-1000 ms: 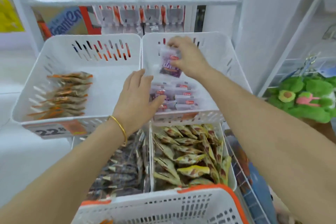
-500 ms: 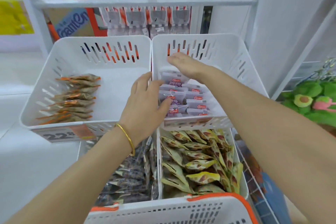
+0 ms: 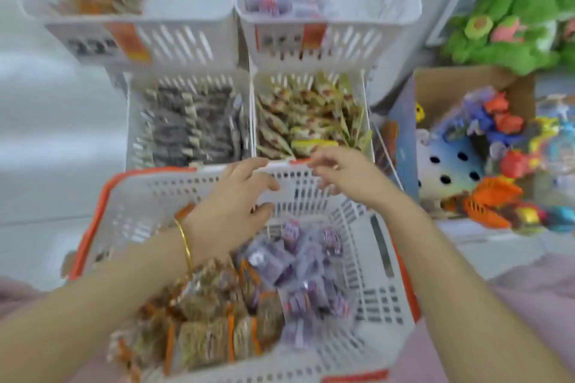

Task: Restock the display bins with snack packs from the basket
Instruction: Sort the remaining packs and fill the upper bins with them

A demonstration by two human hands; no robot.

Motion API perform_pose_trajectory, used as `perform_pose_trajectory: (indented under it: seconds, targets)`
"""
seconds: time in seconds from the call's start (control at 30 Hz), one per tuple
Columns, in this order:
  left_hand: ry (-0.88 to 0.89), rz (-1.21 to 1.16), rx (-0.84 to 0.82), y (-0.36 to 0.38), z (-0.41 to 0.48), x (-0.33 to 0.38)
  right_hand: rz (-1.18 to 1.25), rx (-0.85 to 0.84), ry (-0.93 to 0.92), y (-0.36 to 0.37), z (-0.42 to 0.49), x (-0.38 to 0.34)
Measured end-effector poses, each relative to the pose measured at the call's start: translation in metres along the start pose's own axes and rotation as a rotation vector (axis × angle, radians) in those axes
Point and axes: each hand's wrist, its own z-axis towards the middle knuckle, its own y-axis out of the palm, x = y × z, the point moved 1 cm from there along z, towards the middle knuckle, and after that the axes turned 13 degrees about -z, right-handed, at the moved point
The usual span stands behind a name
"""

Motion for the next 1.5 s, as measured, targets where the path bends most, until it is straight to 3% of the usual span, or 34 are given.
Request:
perform_pose_trajectory:
  seconds: [0.17, 0.27, 0.33, 0.4, 0.5, 0.8, 0.93, 1.03, 1.17, 1.37, 1.43, 1.5]
  targets:
    - [-0.098, 0.078, -0.163, 0.031, -0.02, -0.011, -0.332, -0.202, 0.197, 0.105, -0.009, 0.084]
    - [-0.097, 0.069, -0.168, 0.034, -0.021, -0.013, -0.602, -0.285, 0.192, 0.142, -0.008, 0.095]
    - [-0.093, 0.07, -0.17, 0.035, -0.02, -0.015, -0.887, -0.341, 0.119, 0.152, -0.002, 0.097]
    - [-0.094, 0.055, -0.16, 0.035, -0.017, -0.017, -1.024, -0.404, 0.054, 0.163, 0.004, 0.101]
    - [-0.096, 0.037, -0.156, 0.037, -0.013, -0.018, -0.984, -0.415, 0.006, 0.177, 0.006, 0.103]
    - [-0.126, 0.012, -0.201, 0.044, -0.014, -0.03, -0.838, -0.105, -0.03, 0.16, 0.003, 0.094]
    - [-0.144, -0.019, -0.251, 0.048, -0.018, -0.031, -0.737, -0.146, -0.049, 0.143, 0.002, 0.102]
    - [-0.16, -0.025, -0.27, 0.049, -0.018, -0.032, -0.647, -0.085, -0.039, 0.144, -0.009, 0.099]
    - [-0.261, -0.05, -0.296, 0.056, -0.016, -0.04, -0.165, 0.035, -0.062, 0.152, -0.012, 0.063]
    - [-0.335, 0.164, -0.252, 0.061, -0.013, -0.07, 0.399, -0.146, -0.052, 0.148, -0.006, 0.023]
    - [-0.361, 0.034, -0.224, 0.058, -0.009, -0.075, 0.178, -0.087, 0.055, 0.146, 0.002, 0.046]
    - [-0.398, -0.202, -0.162, 0.054, -0.007, -0.073, -0.373, -0.068, 0.188, 0.15, 0.007, 0.079]
